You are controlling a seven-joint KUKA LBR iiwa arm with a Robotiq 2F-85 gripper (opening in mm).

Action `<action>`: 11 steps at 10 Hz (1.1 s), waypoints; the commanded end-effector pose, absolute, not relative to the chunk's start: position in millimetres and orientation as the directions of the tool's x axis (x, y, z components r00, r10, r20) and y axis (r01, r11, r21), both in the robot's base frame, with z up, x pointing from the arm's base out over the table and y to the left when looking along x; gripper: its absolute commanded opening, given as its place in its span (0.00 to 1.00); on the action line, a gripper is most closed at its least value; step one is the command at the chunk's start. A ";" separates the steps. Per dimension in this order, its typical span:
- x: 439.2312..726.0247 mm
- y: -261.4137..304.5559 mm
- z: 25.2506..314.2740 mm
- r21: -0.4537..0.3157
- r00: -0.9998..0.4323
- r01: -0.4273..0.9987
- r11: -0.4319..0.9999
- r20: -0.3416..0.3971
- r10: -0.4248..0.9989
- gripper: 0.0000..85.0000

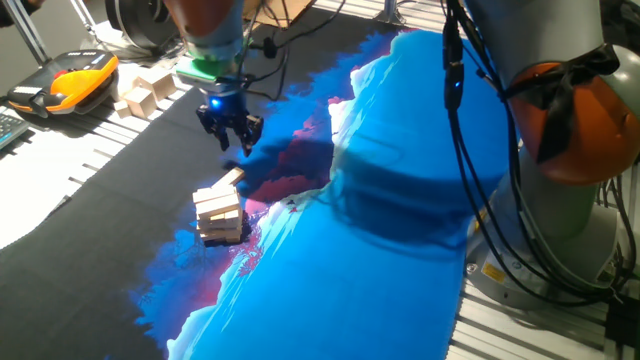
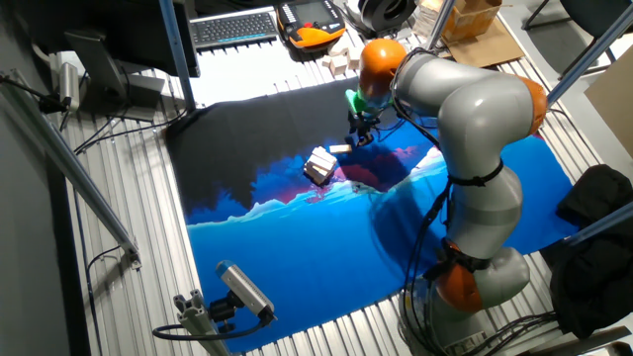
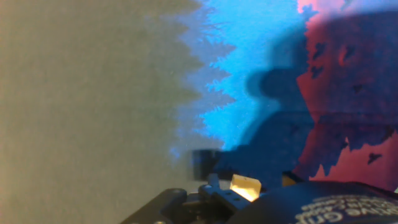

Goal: Play Jenga

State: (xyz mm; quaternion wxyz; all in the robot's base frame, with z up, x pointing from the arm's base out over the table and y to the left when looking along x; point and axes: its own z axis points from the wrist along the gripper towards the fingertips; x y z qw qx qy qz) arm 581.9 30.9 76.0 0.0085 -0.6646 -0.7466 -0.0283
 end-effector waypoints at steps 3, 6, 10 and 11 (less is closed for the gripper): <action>581.5 35.2 78.4 0.051 -0.263 0.964 0.260 0.087 0.961 0.40; 580.5 42.1 80.4 0.090 -0.424 0.906 0.415 0.144 0.894 0.00; 578.8 53.5 81.9 0.067 -0.608 0.793 0.606 0.143 0.781 0.00; 578.9 57.9 83.8 0.053 -0.663 0.747 0.663 0.146 0.735 0.00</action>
